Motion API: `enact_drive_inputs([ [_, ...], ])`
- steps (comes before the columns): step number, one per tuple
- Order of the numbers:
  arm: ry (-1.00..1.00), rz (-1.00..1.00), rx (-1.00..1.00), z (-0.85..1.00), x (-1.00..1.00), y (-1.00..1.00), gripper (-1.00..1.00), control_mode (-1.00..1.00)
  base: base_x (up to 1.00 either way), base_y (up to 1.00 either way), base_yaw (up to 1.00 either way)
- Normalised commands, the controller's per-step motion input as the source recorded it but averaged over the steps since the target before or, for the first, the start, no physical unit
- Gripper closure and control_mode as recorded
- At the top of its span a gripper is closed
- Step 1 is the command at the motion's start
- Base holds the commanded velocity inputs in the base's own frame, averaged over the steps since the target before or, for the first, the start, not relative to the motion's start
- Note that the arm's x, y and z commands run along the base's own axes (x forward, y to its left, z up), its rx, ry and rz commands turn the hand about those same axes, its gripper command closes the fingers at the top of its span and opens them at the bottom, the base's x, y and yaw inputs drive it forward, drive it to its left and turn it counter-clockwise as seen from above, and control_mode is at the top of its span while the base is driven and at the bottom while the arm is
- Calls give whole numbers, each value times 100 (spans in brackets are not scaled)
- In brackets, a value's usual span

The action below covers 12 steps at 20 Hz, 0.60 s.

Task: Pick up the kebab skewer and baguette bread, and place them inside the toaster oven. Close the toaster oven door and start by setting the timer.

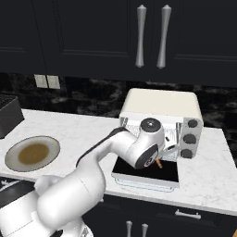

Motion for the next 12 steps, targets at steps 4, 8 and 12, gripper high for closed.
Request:
enact_drive_inputs([
  [4, 7, -10, 0, 0, 6, -34, 100, -100, 0, 0, 0],
  [8, 0, -15, 0, 0, 3, -8, 100, -100, 0, 0, 0],
  [12, 0, -21, 0, -2, 21, 0, 100, -100, 0, 0, 0],
])
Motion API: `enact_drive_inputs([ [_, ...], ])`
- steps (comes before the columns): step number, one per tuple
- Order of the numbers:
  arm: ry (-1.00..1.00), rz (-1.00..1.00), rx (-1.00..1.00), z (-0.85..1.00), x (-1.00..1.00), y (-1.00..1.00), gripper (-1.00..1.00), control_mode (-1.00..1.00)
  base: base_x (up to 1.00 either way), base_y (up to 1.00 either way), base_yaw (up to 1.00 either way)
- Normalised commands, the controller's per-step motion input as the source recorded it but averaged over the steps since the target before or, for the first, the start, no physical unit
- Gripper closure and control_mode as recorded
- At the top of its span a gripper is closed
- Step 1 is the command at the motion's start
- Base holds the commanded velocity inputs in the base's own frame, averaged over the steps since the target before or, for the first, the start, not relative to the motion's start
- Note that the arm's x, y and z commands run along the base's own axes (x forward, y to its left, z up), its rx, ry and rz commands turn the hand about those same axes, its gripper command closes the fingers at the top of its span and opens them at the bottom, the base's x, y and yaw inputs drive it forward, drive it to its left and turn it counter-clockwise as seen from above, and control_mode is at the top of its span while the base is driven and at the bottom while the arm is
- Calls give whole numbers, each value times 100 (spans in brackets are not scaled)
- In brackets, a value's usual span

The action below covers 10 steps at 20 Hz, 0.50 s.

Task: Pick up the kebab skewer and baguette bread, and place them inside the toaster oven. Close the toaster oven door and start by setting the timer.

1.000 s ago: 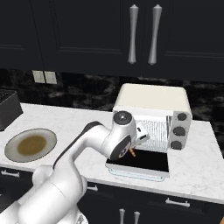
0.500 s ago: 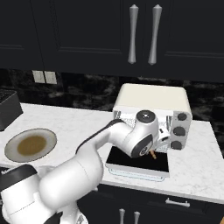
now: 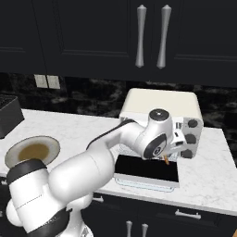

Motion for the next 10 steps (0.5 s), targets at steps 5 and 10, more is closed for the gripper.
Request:
enact_drive_inputs([
  [5, 0, -15, 0, -12, 53, 0, 100, -100, 0, 0, 0],
  [10, -4, -6, 0, -5, 27, -2, 100, -100, 0, 0, 0],
])
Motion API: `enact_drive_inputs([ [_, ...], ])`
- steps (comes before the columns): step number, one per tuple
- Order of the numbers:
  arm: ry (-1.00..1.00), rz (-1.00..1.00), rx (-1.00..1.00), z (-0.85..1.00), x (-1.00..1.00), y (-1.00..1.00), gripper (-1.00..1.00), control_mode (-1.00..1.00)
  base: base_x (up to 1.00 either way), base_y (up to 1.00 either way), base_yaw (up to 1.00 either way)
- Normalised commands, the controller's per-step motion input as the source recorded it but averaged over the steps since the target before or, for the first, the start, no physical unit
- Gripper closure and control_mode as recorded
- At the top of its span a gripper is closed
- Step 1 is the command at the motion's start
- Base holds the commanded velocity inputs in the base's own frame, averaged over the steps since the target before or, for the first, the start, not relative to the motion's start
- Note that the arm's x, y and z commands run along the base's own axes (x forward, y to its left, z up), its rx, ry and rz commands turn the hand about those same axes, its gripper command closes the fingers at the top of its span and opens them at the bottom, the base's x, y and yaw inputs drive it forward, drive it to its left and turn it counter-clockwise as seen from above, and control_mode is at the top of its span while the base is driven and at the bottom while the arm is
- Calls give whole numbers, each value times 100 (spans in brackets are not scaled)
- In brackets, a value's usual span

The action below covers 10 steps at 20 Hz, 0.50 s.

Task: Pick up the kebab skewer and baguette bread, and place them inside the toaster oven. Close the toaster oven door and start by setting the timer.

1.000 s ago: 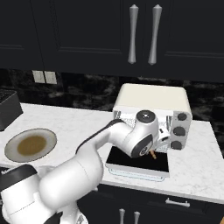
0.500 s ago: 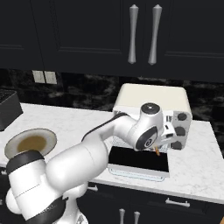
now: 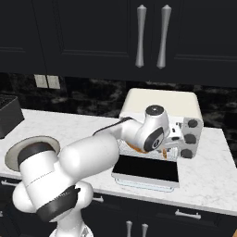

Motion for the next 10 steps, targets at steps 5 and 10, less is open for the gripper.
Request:
enact_drive_inputs([
  [5, -3, 0, 0, -5, 4, -21, 100, -100, 0, 0, 0],
  [10, -1, 0, 0, -7, 18, -16, 100, -100, 0, 0, 0],
])
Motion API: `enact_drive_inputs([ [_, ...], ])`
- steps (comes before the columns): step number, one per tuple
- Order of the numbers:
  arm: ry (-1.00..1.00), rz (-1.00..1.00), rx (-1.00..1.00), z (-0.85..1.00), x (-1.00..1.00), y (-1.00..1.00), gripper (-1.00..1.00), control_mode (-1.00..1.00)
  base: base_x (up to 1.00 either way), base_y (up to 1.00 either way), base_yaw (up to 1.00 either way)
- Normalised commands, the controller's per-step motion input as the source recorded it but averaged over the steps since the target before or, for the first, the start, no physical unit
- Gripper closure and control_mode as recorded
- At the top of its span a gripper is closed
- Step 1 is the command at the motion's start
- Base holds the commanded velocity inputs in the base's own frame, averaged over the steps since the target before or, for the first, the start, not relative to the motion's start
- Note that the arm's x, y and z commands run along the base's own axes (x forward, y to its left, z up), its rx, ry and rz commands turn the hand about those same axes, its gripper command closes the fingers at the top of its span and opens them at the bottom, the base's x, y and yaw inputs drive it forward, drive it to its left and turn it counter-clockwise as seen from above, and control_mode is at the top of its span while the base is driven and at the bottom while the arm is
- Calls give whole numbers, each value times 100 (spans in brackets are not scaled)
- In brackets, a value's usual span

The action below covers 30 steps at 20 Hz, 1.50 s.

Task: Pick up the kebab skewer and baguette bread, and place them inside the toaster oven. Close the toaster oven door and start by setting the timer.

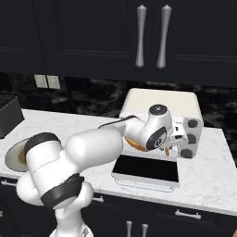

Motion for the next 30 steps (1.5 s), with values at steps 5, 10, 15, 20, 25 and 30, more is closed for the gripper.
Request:
enact_drive_inputs([
  [5, 0, 0, 0, -18, 4, -10, 100, -100, 0, 0, 0],
  [10, 0, 0, 0, -33, -18, -5, 100, -100, 0, 0, 0],
  [15, 0, 0, 0, -42, -37, 0, 100, -100, 0, 0, 0],
  [20, 0, 0, 0, -37, -35, 0, 100, -100, 0, 0, 0],
  [25, 0, 0, 0, -35, -25, 0, 100, -100, 0, 0, 0],
  [30, 0, 0, -4, -38, -5, 1, -100, -100, 0, 0, 0],
])
